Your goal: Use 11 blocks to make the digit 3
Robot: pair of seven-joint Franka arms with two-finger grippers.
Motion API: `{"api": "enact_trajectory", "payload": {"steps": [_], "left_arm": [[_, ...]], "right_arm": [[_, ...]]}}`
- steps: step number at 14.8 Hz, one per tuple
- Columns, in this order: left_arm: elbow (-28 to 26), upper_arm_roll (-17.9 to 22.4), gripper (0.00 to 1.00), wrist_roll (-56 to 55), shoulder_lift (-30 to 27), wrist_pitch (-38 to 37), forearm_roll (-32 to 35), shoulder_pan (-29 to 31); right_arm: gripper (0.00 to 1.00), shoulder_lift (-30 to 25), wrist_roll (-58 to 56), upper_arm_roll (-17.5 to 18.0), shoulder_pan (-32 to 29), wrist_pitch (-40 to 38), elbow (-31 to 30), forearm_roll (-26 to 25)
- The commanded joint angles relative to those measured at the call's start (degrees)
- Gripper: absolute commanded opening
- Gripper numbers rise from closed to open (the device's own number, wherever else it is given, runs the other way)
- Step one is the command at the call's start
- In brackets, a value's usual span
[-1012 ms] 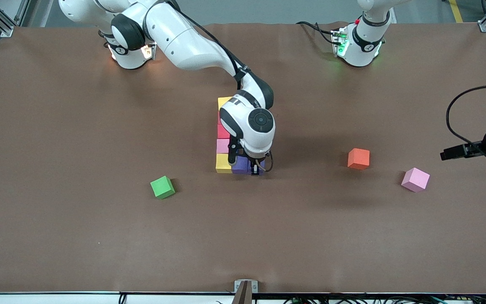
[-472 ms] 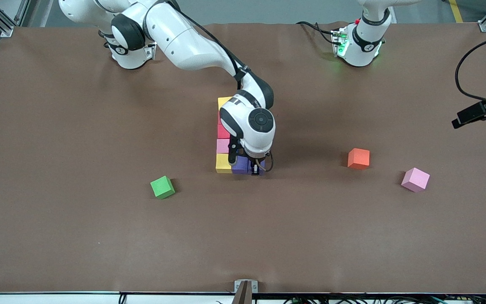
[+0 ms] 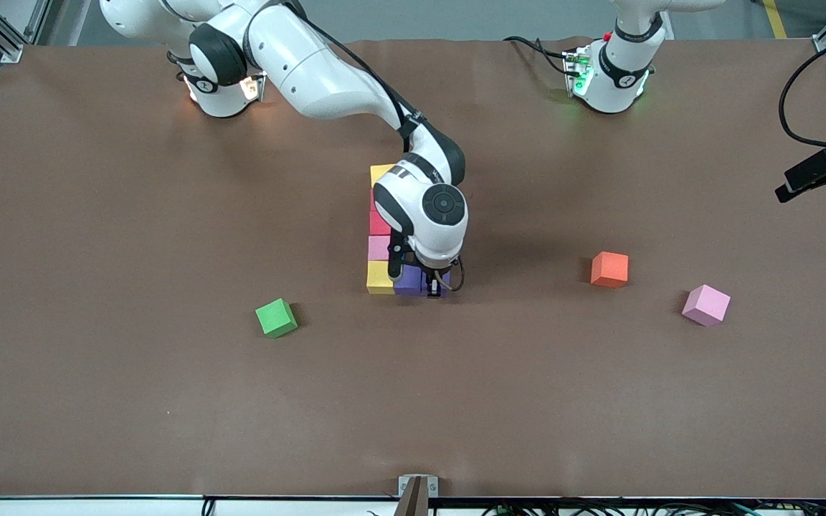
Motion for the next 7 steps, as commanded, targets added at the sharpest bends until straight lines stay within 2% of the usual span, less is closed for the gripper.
{"api": "enact_trajectory", "payload": {"steps": [1, 3, 6, 7], "left_arm": [[-1.3, 0.8, 1.00, 1.9, -1.7, 1.2, -0.6, -0.6], [-1.1, 0.4, 1.00, 2.0, -1.7, 1.4, -0.3, -0.3], [-0.2, -4.0, 1.00, 2.0, -1.8, 1.4, -0.2, 2.7], [0.0, -4.4, 1.00, 2.0, -1.7, 1.4, -0.2, 2.7]], "right_arm": [[0.00, 1.1, 0.2, 0.0, 0.3, 0.2, 1.1, -0.9], [0.00, 1.1, 0.2, 0.0, 0.3, 0.2, 1.1, -0.9], [0.06, 1.1, 0.2, 0.0, 0.1, 0.3, 1.1, -0.9], [0.28, 1.1, 0.2, 0.0, -0.2, 0.5, 1.1, -0.9]]}}
